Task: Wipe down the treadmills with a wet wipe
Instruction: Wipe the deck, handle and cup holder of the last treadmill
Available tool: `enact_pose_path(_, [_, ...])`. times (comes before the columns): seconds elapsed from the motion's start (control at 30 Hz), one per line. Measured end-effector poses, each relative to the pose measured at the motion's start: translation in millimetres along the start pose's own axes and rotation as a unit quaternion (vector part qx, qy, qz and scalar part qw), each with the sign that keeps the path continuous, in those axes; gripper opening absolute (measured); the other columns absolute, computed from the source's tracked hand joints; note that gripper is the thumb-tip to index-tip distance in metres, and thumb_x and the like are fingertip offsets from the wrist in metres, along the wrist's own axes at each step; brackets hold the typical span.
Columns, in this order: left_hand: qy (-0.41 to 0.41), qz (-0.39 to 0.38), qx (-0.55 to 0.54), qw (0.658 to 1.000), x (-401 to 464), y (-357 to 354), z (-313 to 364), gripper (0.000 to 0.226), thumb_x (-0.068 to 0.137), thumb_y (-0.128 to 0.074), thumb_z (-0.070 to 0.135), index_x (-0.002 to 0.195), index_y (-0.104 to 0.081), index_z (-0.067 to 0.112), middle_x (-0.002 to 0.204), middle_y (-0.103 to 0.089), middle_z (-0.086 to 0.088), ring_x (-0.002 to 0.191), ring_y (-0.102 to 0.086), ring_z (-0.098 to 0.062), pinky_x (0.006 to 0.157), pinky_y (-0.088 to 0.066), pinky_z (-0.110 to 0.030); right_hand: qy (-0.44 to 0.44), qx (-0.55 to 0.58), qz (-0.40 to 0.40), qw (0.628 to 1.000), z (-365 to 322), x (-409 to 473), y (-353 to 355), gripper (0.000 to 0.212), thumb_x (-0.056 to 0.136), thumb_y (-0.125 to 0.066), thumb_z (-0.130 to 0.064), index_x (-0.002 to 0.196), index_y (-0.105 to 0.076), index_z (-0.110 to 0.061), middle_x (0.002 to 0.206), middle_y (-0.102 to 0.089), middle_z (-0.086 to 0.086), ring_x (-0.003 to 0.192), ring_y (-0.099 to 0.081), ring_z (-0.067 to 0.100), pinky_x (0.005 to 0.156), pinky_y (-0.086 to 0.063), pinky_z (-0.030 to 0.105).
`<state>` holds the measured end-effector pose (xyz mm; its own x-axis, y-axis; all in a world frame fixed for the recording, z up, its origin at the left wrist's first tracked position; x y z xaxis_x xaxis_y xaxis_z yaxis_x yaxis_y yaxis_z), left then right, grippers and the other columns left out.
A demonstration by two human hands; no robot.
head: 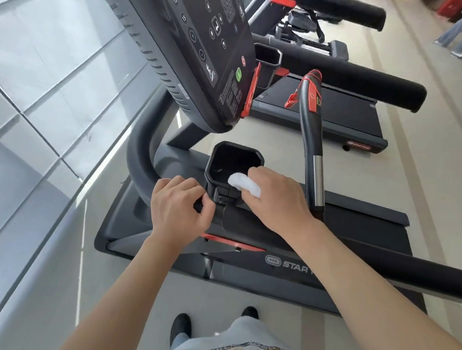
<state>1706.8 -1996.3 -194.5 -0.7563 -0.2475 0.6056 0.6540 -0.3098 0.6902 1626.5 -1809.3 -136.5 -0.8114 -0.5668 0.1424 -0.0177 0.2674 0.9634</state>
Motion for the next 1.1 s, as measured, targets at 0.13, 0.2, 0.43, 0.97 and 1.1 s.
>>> enact_pose_path(0.13, [0.004,-0.005,0.005,1.0,1,-2,0,0.028,0.082,-0.059,0.015,0.055,-0.051,0.018,0.056,-0.043,0.007,0.056,-0.038,-0.019,0.067,-0.039,-0.038,-0.013,-0.016,0.057,0.998,17,31,-10,0.019,0.095,-0.062,-0.033,0.086,-0.052,-0.019,0.079,-0.048,-0.008,0.064,-0.05,0.023,0.054,-0.035,0.031])
enact_pose_path(0.2, [0.009,-0.01,0.007,1.0,0,-2,-1,0.027,0.081,-0.059,0.015,0.055,-0.052,0.018,0.055,-0.044,0.007,0.056,-0.04,-0.02,0.067,-0.04,-0.039,-0.042,-0.014,0.077,0.996,27,62,-12,0.018,0.095,-0.061,-0.032,0.088,-0.054,-0.017,0.083,-0.051,-0.004,0.068,-0.053,0.027,0.056,-0.036,0.033])
enact_pose_path(0.43, [0.036,-0.047,0.012,0.998,1,2,2,0.025,0.082,-0.058,0.017,0.057,-0.058,0.019,0.058,-0.052,0.007,0.059,-0.046,-0.019,0.073,-0.042,-0.04,-0.091,0.001,0.079,0.993,37,87,-15,0.021,0.098,-0.057,-0.034,0.089,-0.047,-0.017,0.085,-0.048,-0.002,0.077,-0.053,0.03,0.063,-0.03,0.034])
enact_pose_path(0.97, [-0.101,-0.135,-0.125,0.978,-4,-32,100,0.014,0.088,-0.063,0.017,0.088,-0.077,0.016,0.089,-0.07,0.006,0.078,-0.058,-0.019,0.066,-0.048,-0.038,-0.016,-0.011,0.068,0.998,77,-101,24,0.023,0.08,-0.077,-0.019,0.081,-0.053,-0.018,0.076,-0.034,-0.011,0.061,-0.032,0.012,0.049,-0.02,0.021])
enact_pose_path(1.1, [-0.084,-0.147,-0.138,0.976,10,-38,108,0.021,0.091,-0.058,0.02,0.093,-0.078,0.016,0.092,-0.07,0.007,0.08,-0.059,-0.017,0.069,-0.052,-0.04,-0.066,-0.024,0.075,0.995,119,-118,31,0.02,0.082,-0.078,-0.019,0.085,-0.058,-0.017,0.078,-0.042,-0.008,0.061,-0.038,0.013,0.047,-0.028,0.024])
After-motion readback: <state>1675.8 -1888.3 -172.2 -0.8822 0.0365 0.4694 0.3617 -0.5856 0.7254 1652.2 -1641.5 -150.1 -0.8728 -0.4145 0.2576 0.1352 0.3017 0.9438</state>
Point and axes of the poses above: each hand's wrist, its own x-axis towards the middle knuckle, its own y-axis out of the back of the hand, z = x × y, the point moved 3 cm from there along x, towards the middle knuckle
